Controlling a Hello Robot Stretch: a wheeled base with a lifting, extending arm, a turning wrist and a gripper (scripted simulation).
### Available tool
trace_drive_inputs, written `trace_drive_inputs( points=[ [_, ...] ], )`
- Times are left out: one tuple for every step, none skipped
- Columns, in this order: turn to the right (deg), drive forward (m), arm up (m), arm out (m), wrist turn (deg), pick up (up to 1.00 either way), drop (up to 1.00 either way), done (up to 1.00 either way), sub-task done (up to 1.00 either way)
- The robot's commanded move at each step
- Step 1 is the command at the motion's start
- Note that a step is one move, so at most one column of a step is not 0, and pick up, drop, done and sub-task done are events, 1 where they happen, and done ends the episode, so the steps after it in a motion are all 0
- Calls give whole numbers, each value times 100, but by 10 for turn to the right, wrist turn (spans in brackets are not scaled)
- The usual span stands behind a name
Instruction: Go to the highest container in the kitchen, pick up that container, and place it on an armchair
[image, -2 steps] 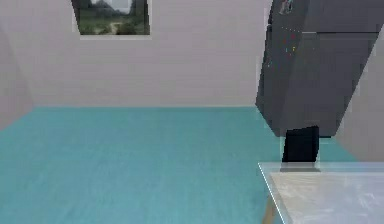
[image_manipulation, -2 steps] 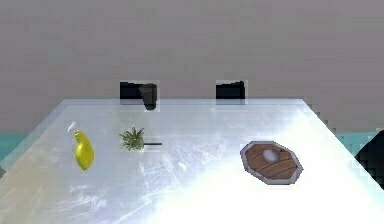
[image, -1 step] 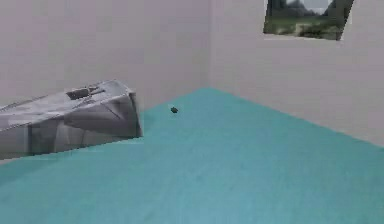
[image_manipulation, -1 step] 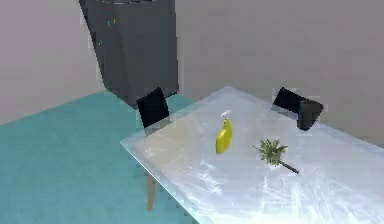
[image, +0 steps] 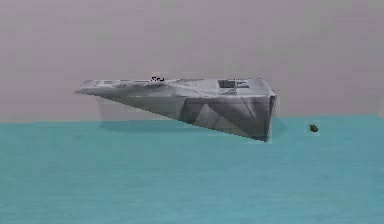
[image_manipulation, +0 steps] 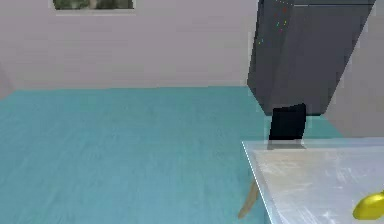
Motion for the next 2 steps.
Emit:
trace_drive_inputs(
  points=[
    [0, 25, 0, 0, 0, 0, 0, 0, 0],
    [-450, 0, 0, 0, 0, 0, 0, 0, 0]
  ],
)
